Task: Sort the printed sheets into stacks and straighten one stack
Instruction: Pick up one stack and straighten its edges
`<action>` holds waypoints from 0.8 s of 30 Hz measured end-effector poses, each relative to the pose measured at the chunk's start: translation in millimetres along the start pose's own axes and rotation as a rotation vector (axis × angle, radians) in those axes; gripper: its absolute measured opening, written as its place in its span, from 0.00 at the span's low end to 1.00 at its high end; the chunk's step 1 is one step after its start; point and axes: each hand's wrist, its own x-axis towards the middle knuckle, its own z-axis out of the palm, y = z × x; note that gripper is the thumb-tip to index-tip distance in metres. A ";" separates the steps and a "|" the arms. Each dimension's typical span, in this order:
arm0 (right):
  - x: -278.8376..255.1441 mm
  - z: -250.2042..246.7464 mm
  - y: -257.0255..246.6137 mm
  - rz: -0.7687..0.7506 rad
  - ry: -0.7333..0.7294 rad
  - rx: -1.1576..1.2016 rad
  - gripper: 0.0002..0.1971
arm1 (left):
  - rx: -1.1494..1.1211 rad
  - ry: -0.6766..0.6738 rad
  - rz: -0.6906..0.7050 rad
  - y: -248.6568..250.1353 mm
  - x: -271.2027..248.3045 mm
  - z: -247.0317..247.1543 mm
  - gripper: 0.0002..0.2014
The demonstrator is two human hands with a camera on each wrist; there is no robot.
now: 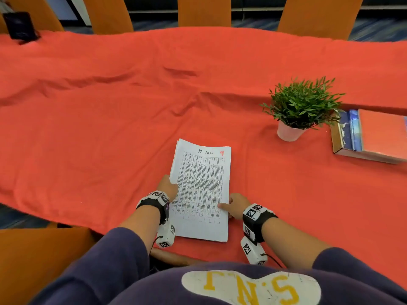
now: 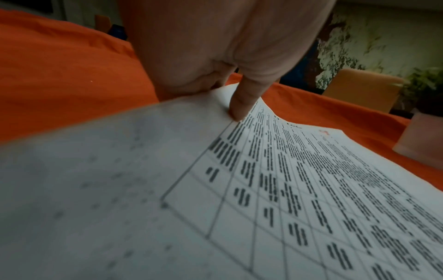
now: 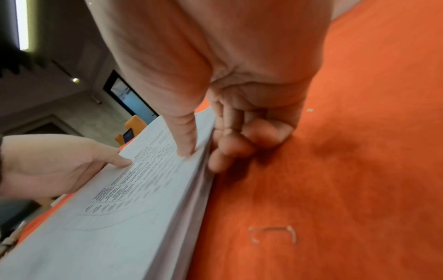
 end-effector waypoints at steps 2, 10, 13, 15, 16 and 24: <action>0.4 1.6 -2.0 0.072 0.040 -0.147 0.16 | 0.066 0.009 -0.059 -1.7 2.1 -0.7 0.16; 14.5 -1.1 -7.8 0.145 0.159 0.189 0.09 | -0.058 0.013 -0.159 -3.5 8.6 2.0 0.22; 20.1 -3.6 -6.9 0.175 0.075 0.335 0.14 | -0.159 -0.073 -0.166 -2.3 7.7 4.6 0.21; 16.3 -5.6 -11.1 0.154 0.022 0.386 0.15 | -0.201 -0.073 -0.127 -0.2 4.6 5.8 0.16; 12.7 -7.7 -13.0 0.148 0.009 0.417 0.16 | -0.231 -0.062 -0.111 1.6 1.8 6.4 0.16; -29.9 -77.2 23.8 0.087 0.134 0.760 0.11 | -0.394 0.011 0.206 78.2 -62.6 30.0 0.13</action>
